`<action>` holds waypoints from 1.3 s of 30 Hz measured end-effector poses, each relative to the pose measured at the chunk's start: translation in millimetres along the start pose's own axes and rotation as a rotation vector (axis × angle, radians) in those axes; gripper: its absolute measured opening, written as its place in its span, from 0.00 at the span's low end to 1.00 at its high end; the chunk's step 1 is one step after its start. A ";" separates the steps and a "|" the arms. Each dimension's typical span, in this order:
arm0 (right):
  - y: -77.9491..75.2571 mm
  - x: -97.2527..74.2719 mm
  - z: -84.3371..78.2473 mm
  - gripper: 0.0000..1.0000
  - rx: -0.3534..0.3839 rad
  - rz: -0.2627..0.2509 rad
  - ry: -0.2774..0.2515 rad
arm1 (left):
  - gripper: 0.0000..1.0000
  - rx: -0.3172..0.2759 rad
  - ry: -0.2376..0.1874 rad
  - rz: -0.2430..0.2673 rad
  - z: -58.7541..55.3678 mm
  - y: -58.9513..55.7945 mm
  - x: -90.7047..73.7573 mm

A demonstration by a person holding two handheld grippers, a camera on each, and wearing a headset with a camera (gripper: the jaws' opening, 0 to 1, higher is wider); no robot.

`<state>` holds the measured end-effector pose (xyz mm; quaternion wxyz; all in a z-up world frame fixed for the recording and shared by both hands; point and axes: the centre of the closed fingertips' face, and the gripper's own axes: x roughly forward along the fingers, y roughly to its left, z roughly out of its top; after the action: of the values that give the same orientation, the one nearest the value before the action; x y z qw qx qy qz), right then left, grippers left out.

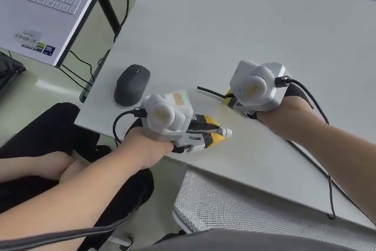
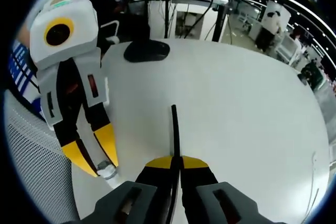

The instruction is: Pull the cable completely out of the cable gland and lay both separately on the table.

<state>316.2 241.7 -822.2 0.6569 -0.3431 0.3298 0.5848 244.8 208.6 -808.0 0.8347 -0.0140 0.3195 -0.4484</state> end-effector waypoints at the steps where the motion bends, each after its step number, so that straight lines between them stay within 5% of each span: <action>1: 0.1 -0.2 0.0 0.00 0.001 0.001 -0.001 | 0.16 0.000 0.000 0.000 -0.3 0.0 0.3; 21: 0.8 -0.2 0.4 0.00 -0.002 0.001 0.001 | 0.16 0.058 0.057 0.034 -6.7 -1.0 3.6; 39: -5.6 -4.7 0.5 0.09 0.020 -0.025 0.006 | 0.18 0.069 0.058 0.050 -5.5 -0.8 2.8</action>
<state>321.3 239.1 -817.6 0.6665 -0.3425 0.3331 0.5723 242.3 207.4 -813.6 0.8359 0.0358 0.3280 -0.4386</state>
